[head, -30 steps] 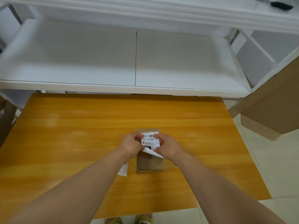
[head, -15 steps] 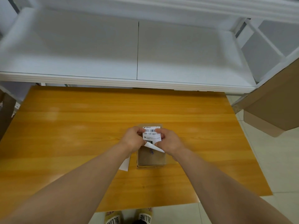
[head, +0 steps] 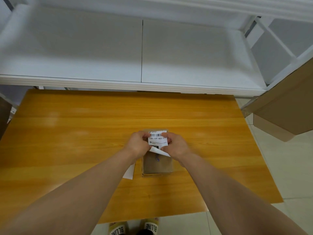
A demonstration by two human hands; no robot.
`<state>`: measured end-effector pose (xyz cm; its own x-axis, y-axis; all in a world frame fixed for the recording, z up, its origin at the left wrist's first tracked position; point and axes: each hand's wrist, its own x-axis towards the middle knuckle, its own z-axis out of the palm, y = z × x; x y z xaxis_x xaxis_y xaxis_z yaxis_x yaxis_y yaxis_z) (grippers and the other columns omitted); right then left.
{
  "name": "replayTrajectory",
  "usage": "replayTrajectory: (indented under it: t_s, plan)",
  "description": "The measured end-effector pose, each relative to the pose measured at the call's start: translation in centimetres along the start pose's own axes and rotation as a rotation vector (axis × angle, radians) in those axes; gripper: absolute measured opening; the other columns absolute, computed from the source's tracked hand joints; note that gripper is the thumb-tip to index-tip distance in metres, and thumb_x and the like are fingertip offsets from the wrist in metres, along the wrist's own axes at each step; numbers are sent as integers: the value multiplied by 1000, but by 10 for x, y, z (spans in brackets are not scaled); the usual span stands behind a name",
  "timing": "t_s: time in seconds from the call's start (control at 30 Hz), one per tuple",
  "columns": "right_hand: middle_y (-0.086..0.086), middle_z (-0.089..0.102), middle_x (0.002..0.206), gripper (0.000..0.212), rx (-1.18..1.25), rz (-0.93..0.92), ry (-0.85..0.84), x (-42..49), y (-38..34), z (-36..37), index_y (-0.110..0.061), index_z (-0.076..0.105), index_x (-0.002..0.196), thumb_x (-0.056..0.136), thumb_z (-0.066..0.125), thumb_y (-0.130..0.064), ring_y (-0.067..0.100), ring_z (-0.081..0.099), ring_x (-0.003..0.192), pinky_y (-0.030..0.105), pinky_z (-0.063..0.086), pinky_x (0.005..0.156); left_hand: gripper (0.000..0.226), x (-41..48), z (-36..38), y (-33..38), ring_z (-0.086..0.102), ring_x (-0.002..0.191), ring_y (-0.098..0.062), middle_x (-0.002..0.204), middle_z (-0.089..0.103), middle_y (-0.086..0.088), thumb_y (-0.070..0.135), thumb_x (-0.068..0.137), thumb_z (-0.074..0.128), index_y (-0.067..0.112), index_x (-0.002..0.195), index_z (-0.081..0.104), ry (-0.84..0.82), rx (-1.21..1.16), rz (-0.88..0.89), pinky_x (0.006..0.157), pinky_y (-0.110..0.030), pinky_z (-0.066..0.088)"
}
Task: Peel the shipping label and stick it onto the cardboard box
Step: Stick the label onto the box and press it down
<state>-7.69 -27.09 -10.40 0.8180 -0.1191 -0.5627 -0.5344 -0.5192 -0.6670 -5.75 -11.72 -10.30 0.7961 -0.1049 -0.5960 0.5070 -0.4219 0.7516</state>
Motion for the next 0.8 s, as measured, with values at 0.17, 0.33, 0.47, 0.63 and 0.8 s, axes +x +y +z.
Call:
replayTrajectory:
  t_s: [0.17,0.33,0.47,0.63,0.8]
  plan:
    - [11,64,127,66,-10,6,-10,0,0,2,-14,46,146,86,69,4,21,63,107,28,52,90,55,1,-1,-2,53,104,-20,123,55,-6,-16,88,57,8,137,53,4,-1,10,81,-26,49]
    - [11,64,129,66,-5,11,-19,-1,-1,2,-13,45,146,87,68,5,20,62,106,23,47,82,55,3,-2,-3,53,107,-19,134,55,-8,-15,87,59,9,136,54,14,-1,17,84,-27,49]
    - [11,64,129,66,-7,8,-21,0,-3,2,-12,45,146,87,67,5,18,61,103,24,48,84,55,4,-1,-3,55,108,-21,135,56,-9,-14,86,60,10,135,54,18,3,17,84,-29,51]
    - [12,64,129,66,-9,16,-16,1,-4,1,-13,45,146,87,68,5,19,62,107,28,51,93,56,4,-1,-3,53,107,-19,136,56,-10,-13,87,60,9,138,53,24,40,34,85,-28,51]
    - [11,63,131,67,-13,17,-13,2,-5,3,-13,45,146,86,69,5,24,62,116,33,52,98,55,5,0,-4,52,104,-18,135,56,-10,-13,87,60,11,137,53,32,59,45,81,-25,49]
